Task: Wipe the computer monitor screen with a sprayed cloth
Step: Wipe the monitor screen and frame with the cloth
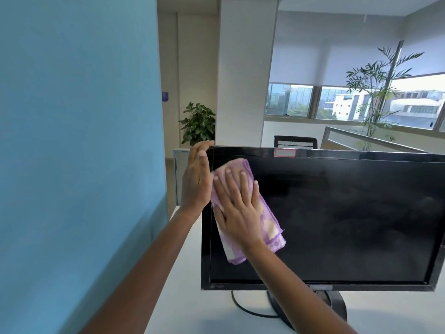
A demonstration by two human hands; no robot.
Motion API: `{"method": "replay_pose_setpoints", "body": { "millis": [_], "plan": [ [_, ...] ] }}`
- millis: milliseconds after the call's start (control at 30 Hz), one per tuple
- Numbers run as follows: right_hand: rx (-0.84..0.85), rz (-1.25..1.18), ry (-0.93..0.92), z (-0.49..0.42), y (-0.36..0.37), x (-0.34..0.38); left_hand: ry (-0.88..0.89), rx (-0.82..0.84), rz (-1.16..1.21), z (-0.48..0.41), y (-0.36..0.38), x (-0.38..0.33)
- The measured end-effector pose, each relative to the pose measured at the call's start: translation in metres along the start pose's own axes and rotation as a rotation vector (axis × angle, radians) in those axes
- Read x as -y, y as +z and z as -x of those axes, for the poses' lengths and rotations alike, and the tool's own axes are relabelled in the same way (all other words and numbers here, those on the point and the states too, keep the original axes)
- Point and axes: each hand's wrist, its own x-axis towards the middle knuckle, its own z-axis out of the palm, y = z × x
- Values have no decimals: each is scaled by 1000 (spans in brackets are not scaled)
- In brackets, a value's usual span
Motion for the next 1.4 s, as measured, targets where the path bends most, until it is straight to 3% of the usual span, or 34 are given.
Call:
{"method": "replay_pose_setpoints", "body": {
  "millis": [67,133,267,367,567,700,900,1067,1267,1400],
  "plan": [
    [24,52,-92,14,1,-17,16,14,-24,0,-1,-1],
    [29,70,-59,19,-3,-41,8,20,-50,-1,-1,-2],
    [-35,-39,380,4,-17,-69,20,5,-205,0,1,-7],
    [-57,-87,507,-12,-21,-57,24,-11,-310,0,4,-11],
    [21,1,53,-4,-12,-28,163,59,-537,-1,18,-24],
    [19,57,-6,5,-21,-70,209,172,-568,-1,37,-35],
    [67,96,182,26,-48,-163,230,246,-600,2,66,-45],
    [18,-38,494,47,-58,-209,210,231,-568,1,77,-47],
    [-108,-225,781,30,-49,-171,201,190,-524,1,77,-51],
    [-62,-202,702,17,-35,-120,213,221,-504,-1,73,-53]
  ]
}}
